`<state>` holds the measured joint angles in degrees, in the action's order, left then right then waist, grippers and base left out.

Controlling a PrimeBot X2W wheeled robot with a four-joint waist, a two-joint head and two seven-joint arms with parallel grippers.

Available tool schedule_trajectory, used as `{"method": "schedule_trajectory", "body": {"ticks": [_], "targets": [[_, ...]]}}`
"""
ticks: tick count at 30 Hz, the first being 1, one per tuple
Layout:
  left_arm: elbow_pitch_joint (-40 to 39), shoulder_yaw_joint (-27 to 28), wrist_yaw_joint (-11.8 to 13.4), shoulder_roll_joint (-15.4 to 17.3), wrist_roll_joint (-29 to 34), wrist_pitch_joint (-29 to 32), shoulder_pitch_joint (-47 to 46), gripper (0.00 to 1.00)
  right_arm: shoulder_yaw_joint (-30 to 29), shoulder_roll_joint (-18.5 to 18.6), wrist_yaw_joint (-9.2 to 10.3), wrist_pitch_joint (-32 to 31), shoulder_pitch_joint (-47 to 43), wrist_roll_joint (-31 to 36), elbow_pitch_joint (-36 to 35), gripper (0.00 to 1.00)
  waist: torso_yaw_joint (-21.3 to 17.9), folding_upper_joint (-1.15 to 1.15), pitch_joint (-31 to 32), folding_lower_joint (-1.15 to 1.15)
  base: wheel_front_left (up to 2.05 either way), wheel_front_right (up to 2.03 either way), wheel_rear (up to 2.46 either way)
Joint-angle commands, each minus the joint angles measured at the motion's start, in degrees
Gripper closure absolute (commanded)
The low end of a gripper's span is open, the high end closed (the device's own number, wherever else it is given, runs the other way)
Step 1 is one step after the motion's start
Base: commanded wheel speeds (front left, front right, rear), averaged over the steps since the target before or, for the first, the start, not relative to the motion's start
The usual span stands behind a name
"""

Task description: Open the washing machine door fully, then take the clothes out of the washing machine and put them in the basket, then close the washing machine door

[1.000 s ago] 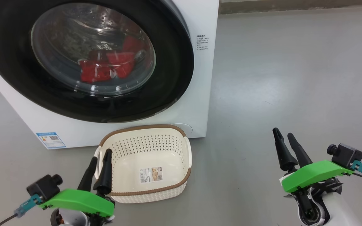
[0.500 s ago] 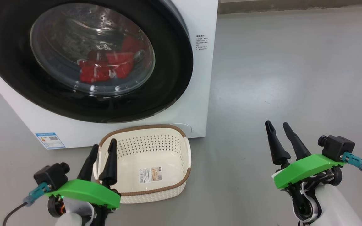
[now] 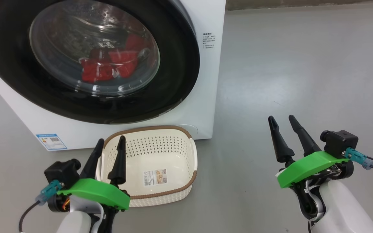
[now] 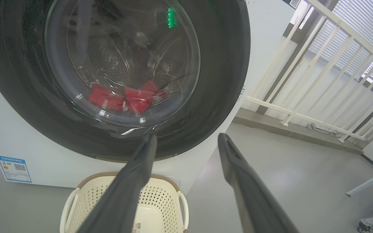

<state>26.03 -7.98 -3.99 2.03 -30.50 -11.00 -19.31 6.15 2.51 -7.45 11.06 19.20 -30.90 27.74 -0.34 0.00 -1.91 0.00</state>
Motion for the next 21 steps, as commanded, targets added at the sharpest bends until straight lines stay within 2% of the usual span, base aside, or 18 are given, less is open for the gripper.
{"method": "schedule_trajectory", "body": {"ticks": [1,21], "targets": [[-1.2,1.0,0.6,0.8,1.9,-0.9,-3.1,0.0,1.1,0.2,-0.03,0.9,2.7,1.9,-1.0,0.0,0.1,0.0,-0.1,0.0,0.0,0.0,0.0],[0.6,-0.6,1.4,0.9,12.6,-4.0,-6.7,0.0,4.1,0.4,-0.03,3.9,6.9,13.5,1.8,0.0,0.2,0.0,-0.6,0.0,0.0,0.0,0.0]]}}
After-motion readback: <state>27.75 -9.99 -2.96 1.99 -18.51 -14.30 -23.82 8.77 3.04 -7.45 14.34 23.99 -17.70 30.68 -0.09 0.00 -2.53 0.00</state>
